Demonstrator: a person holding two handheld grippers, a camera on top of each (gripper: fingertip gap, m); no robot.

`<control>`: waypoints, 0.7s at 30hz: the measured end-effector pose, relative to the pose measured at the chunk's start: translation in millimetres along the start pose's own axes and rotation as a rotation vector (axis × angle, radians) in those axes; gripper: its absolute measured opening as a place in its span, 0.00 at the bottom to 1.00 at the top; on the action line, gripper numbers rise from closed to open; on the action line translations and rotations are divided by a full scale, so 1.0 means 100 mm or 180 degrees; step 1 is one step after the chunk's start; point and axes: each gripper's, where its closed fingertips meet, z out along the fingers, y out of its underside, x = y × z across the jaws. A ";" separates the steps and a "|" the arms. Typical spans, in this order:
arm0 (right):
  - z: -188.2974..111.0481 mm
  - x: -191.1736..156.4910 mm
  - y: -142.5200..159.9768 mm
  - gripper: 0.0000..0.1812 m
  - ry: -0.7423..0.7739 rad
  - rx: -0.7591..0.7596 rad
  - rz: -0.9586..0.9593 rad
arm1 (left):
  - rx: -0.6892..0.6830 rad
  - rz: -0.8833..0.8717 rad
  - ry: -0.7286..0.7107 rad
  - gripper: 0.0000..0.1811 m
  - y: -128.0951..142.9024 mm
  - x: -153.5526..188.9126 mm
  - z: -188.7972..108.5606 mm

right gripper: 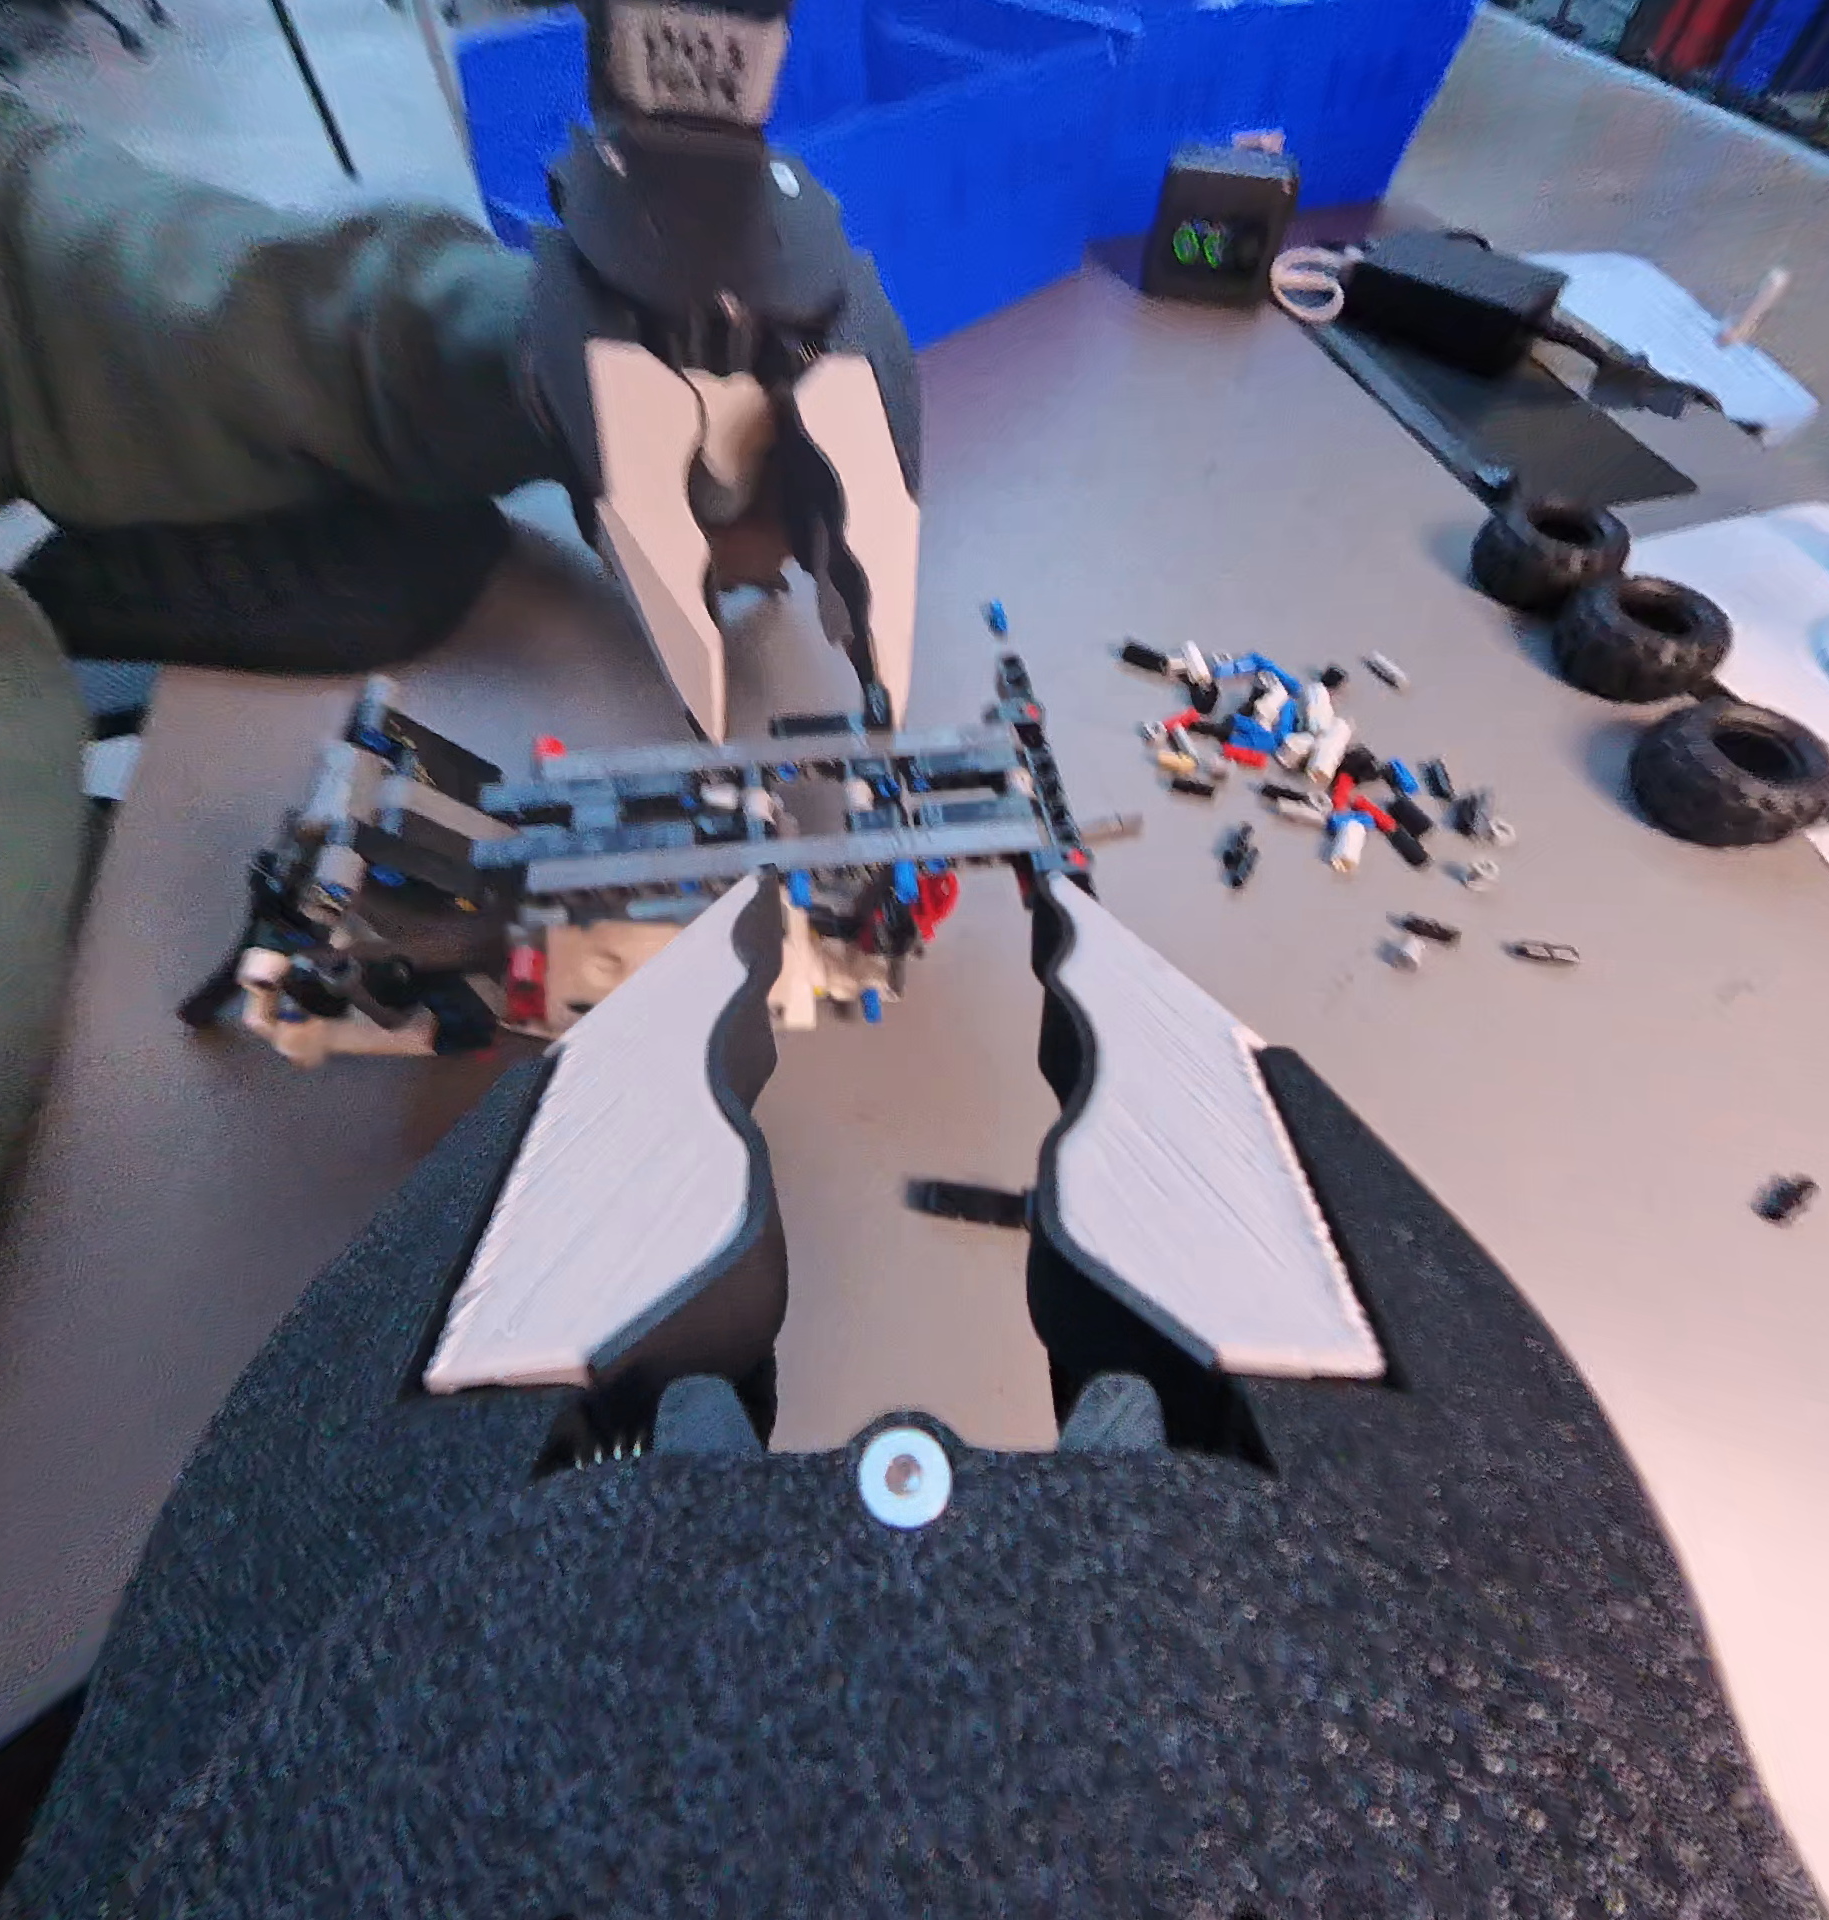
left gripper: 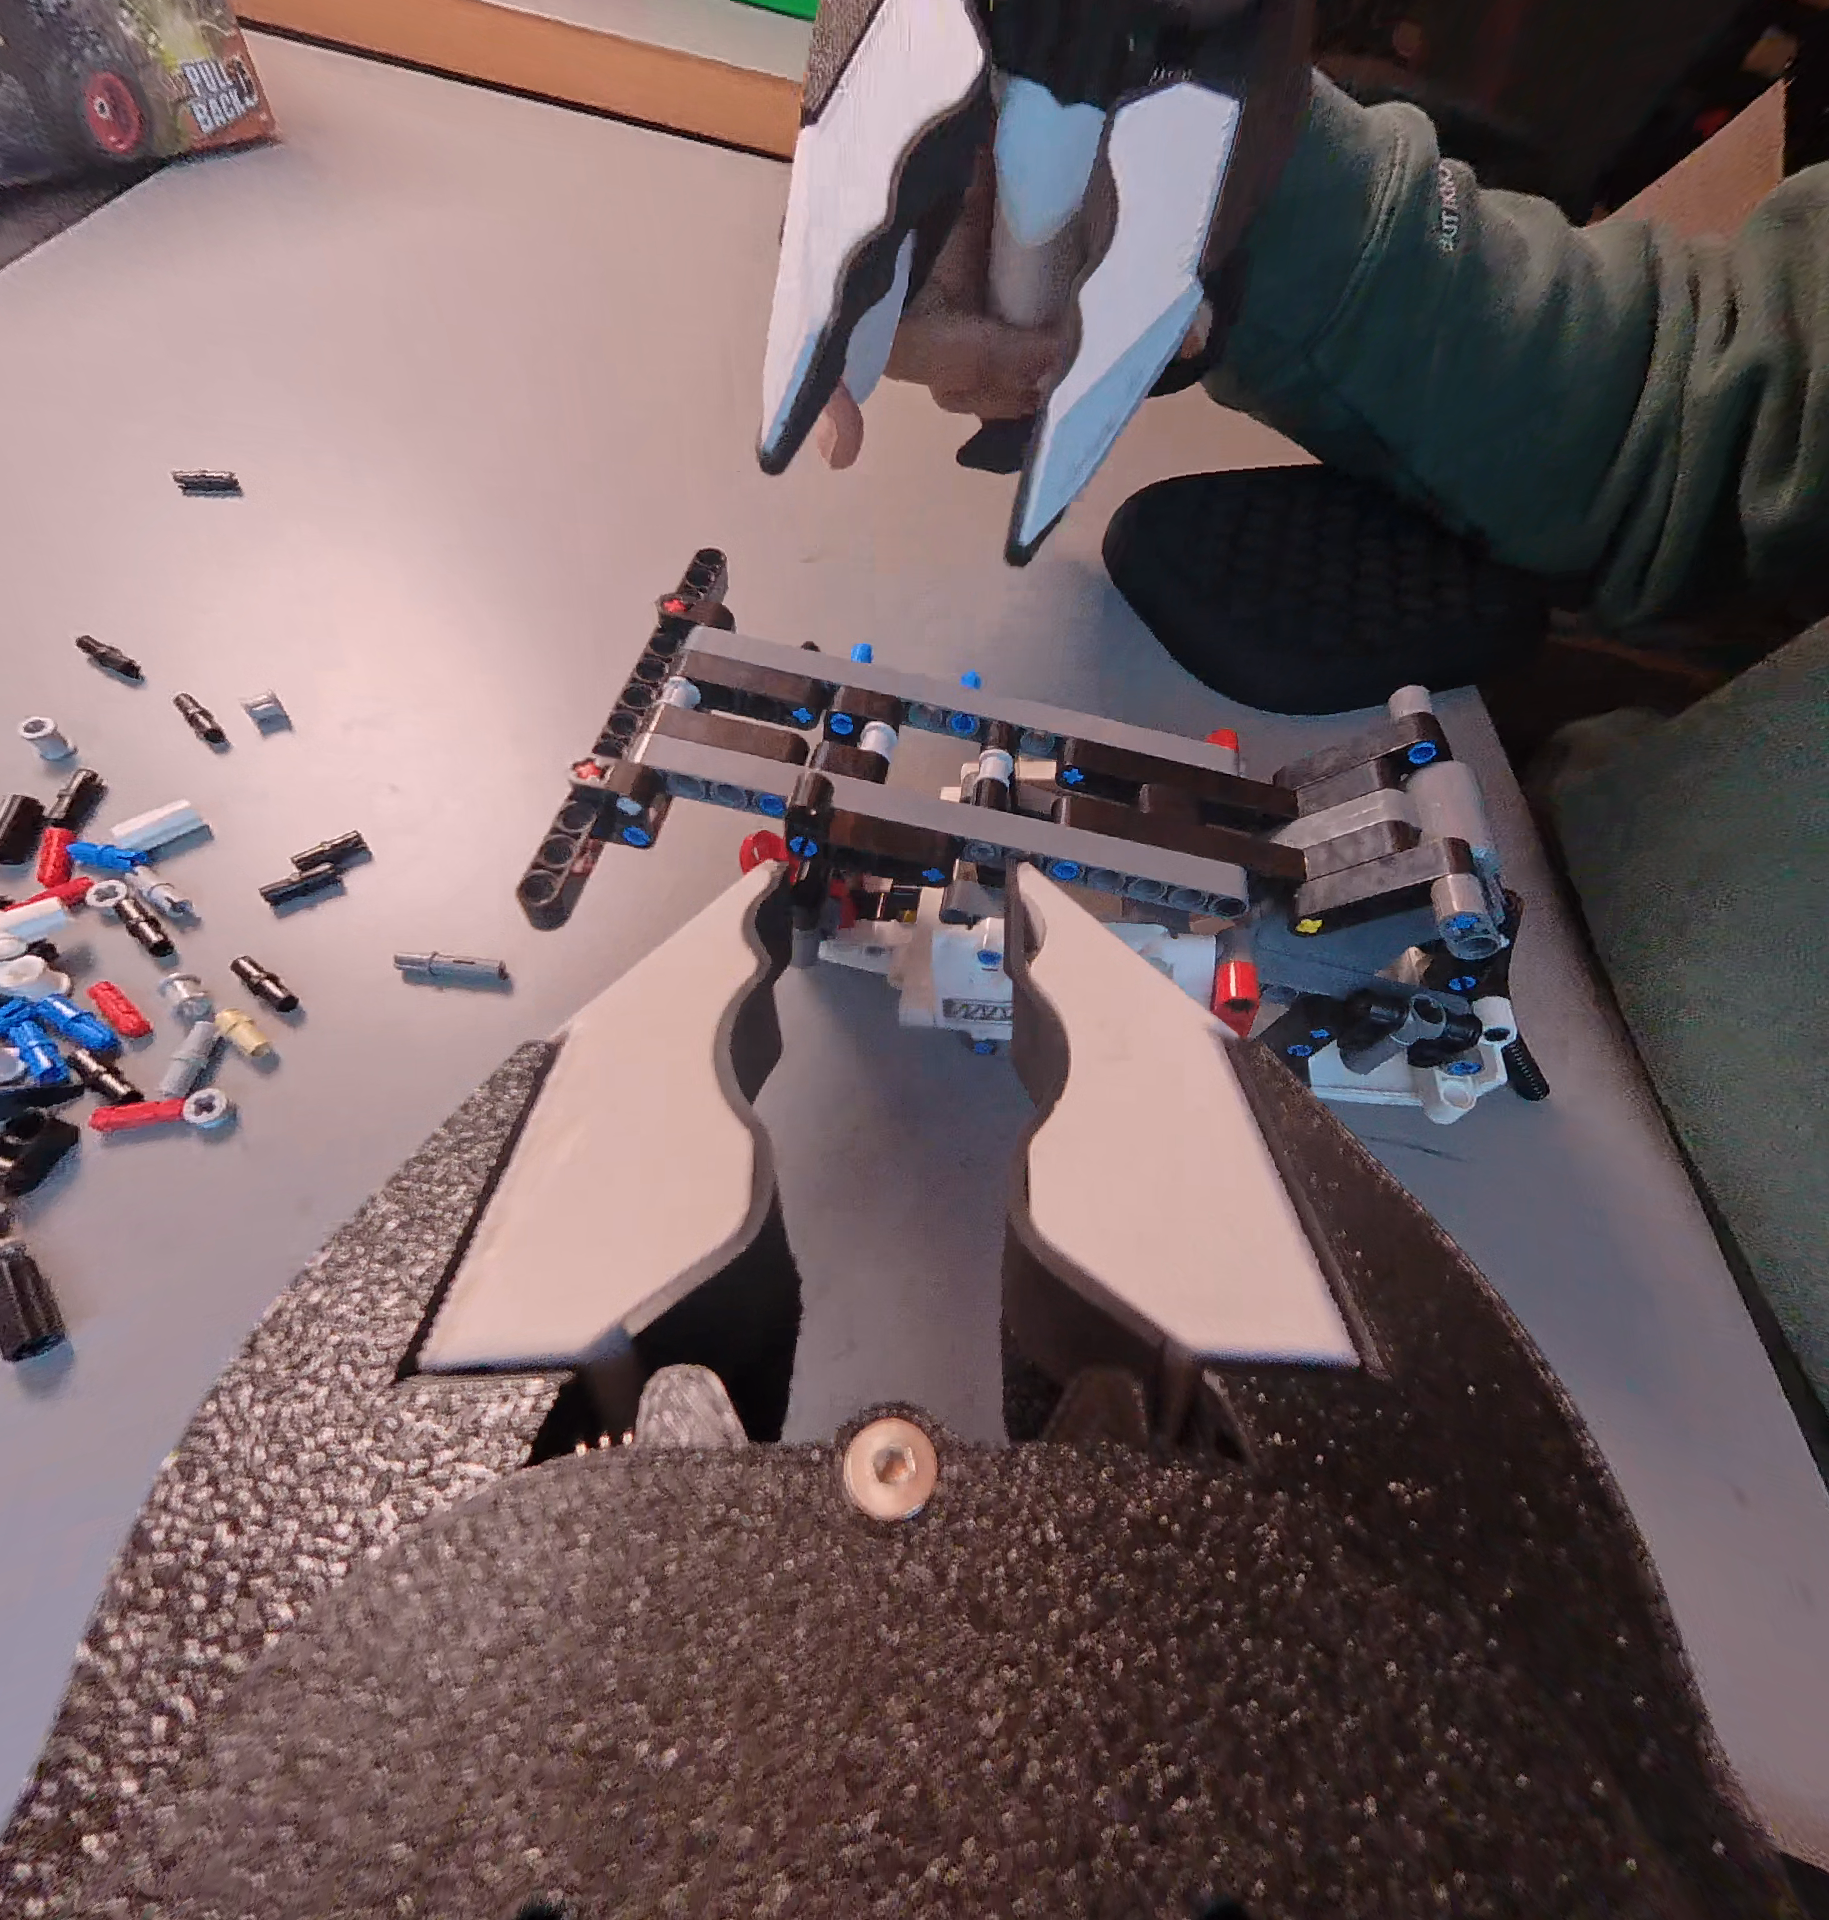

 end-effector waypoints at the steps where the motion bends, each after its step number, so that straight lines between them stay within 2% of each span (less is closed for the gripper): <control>1: 0.04 -0.06 -0.08 0.25 -0.0101 0.0065 0.0034 | 0.0041 0.0026 0.0024 0.22 -0.01 0.01 0.00; 5: 0.29 -0.23 -0.12 0.24 -0.0400 -0.0091 0.0109 | 0.0078 0.0090 0.0008 0.22 -0.02 0.00 0.01; 8: 0.41 -0.22 -0.03 0.22 -0.0416 -0.0364 0.0094 | 0.0135 0.0156 0.0001 0.23 -0.04 -0.01 -0.01; 17: 0.48 -0.21 0.09 0.20 -0.0437 -0.1137 -0.0383 | 0.0065 0.0258 0.0133 0.23 -0.06 -0.02 0.00; 21: 0.49 -0.24 0.10 0.19 -0.0589 -0.1554 -0.0670 | 0.0053 0.0200 0.0205 0.19 -0.05 -0.01 -0.01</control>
